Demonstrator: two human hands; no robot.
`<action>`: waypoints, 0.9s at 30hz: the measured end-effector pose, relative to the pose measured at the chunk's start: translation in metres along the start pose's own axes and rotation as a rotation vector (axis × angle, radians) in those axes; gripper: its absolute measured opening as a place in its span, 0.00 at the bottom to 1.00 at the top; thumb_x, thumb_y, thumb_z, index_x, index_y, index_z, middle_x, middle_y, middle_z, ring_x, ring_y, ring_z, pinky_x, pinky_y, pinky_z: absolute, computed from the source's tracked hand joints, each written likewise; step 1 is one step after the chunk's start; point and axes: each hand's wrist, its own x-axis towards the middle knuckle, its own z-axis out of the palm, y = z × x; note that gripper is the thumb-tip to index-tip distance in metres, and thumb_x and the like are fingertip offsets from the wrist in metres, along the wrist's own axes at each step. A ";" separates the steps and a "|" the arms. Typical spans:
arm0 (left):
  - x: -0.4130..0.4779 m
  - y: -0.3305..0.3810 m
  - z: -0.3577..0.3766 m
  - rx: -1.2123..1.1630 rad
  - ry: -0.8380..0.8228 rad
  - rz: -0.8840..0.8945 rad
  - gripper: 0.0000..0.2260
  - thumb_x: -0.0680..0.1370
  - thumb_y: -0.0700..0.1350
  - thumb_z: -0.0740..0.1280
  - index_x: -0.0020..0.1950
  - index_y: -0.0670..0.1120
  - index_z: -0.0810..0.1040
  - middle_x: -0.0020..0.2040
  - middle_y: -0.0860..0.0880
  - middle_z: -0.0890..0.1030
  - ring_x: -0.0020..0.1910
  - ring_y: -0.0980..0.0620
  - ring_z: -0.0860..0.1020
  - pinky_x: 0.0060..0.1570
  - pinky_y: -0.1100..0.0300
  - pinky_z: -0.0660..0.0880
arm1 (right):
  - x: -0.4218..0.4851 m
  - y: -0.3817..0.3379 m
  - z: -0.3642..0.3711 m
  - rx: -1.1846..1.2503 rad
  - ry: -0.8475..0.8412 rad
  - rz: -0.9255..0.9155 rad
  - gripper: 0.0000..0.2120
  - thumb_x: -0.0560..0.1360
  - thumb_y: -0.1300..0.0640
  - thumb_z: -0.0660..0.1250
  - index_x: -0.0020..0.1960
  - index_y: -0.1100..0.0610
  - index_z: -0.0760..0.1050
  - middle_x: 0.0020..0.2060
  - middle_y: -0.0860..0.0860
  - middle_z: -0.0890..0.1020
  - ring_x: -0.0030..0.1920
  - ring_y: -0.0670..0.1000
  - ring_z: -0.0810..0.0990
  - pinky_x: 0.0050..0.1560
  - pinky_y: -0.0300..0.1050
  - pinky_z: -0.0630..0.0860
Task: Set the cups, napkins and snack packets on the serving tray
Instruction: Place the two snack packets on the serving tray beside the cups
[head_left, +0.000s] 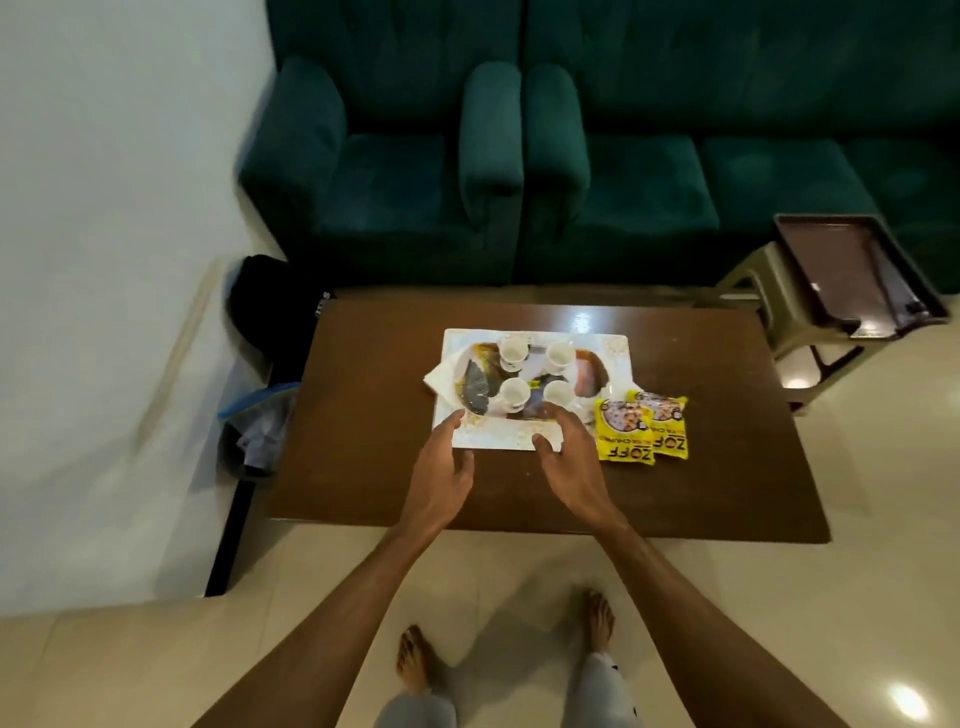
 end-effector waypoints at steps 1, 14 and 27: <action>0.003 0.009 0.020 0.014 -0.020 -0.007 0.26 0.80 0.39 0.67 0.78 0.47 0.64 0.76 0.48 0.70 0.75 0.50 0.68 0.72 0.50 0.69 | 0.003 0.016 -0.017 0.003 0.013 0.009 0.22 0.79 0.59 0.68 0.72 0.55 0.70 0.70 0.52 0.75 0.70 0.53 0.71 0.68 0.55 0.72; 0.062 0.116 0.244 0.013 -0.143 -0.044 0.26 0.79 0.38 0.67 0.76 0.45 0.66 0.74 0.48 0.72 0.72 0.48 0.71 0.70 0.48 0.70 | 0.058 0.202 -0.177 -0.030 0.003 0.135 0.25 0.79 0.45 0.60 0.72 0.57 0.72 0.66 0.55 0.78 0.67 0.57 0.75 0.66 0.52 0.73; 0.137 0.049 0.323 0.083 -0.190 -0.168 0.27 0.79 0.38 0.68 0.77 0.46 0.65 0.74 0.45 0.72 0.71 0.45 0.72 0.68 0.45 0.72 | 0.121 0.287 -0.146 -0.071 0.026 0.283 0.20 0.79 0.58 0.68 0.71 0.57 0.72 0.66 0.53 0.78 0.67 0.53 0.75 0.68 0.55 0.73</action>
